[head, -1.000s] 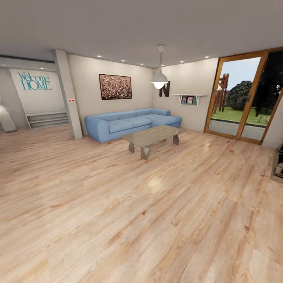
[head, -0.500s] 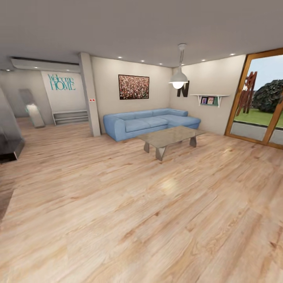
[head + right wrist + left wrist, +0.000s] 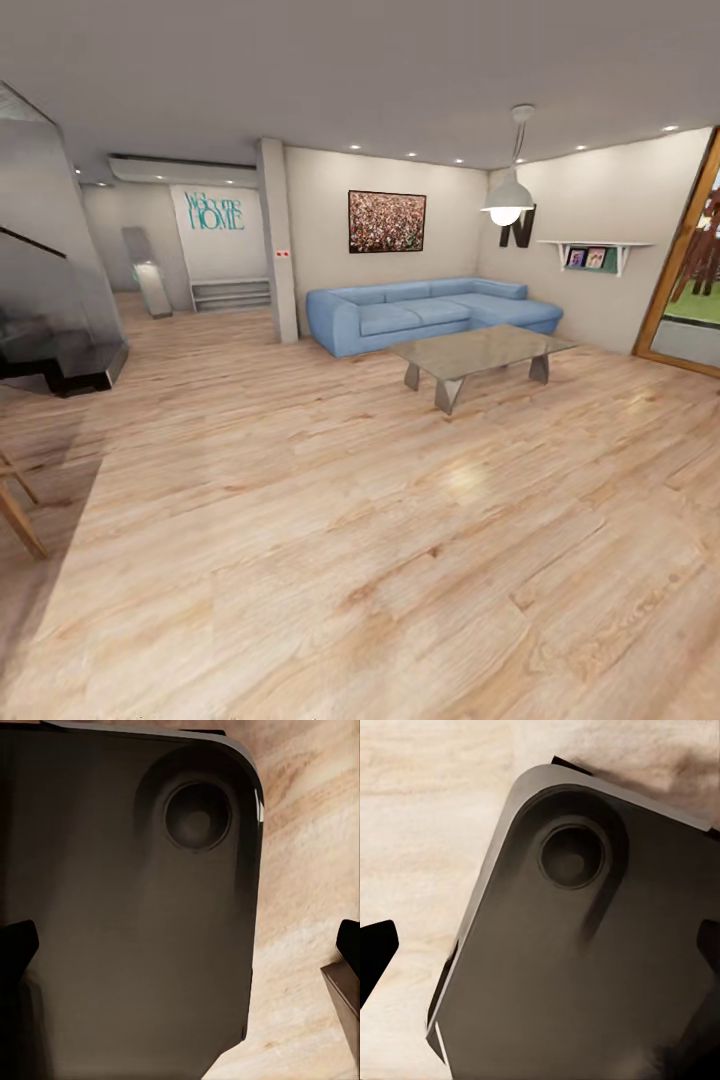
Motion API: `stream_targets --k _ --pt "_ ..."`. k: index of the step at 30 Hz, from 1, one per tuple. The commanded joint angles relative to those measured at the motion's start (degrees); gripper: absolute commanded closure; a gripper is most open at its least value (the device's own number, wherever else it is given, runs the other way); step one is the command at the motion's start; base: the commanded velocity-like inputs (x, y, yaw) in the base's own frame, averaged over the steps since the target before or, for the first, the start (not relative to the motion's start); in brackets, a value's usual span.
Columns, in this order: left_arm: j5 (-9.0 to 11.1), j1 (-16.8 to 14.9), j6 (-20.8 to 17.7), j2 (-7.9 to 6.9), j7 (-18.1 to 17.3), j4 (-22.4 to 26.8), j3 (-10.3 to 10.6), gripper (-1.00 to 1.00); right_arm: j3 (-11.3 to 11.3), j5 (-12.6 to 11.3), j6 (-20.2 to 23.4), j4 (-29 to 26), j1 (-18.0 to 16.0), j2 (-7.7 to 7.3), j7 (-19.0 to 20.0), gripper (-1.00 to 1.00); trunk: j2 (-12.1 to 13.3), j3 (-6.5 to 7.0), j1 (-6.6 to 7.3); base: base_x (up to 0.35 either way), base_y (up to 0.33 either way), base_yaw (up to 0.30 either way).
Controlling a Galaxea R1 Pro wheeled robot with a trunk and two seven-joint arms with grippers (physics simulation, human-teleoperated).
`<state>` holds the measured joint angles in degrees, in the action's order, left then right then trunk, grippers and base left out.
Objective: In the kitchen, take the popcorn bag from the countertop, put it into the microwave, and heat it until the popcorn is cooked so the cooked popcorn ends up inside the bag.
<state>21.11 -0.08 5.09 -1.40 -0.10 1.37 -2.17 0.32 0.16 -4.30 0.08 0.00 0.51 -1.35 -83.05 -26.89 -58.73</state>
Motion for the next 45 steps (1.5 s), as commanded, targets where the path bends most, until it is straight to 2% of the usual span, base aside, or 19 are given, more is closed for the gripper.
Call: stream_targets --k 1,16,25,45 --pt "0.1 0.0 0.1 -0.01 0.0 0.0 -0.1 -1.0 0.0 0.0 -0.2 0.0 0.0 0.01 -0.1 -1.0 0.0 -0.04 0.0 0.0 0.0 0.283" --pt "0.1 0.0 0.7 0.17 0.1 0.0 0.2 -1.0 0.0 0.0 -0.2 0.0 0.0 -0.08 -0.1 -1.0 0.0 -0.04 0.0 0.0 0.0 0.283" --pt "0.1 0.0 0.7 0.17 0.1 0.0 0.2 -1.0 0.1 0.0 -0.1 0.0 0.0 -0.17 -0.1 -1.0 0.0 -0.04 0.0 0.0 0.0 0.093" --pt "0.4 0.0 0.9 0.17 0.1 0.0 -0.3 -1.0 0.1 0.0 -0.2 0.0 0.0 -0.07 -0.1 -1.0 0.0 -0.04 0.0 0.0 0.0 0.268"
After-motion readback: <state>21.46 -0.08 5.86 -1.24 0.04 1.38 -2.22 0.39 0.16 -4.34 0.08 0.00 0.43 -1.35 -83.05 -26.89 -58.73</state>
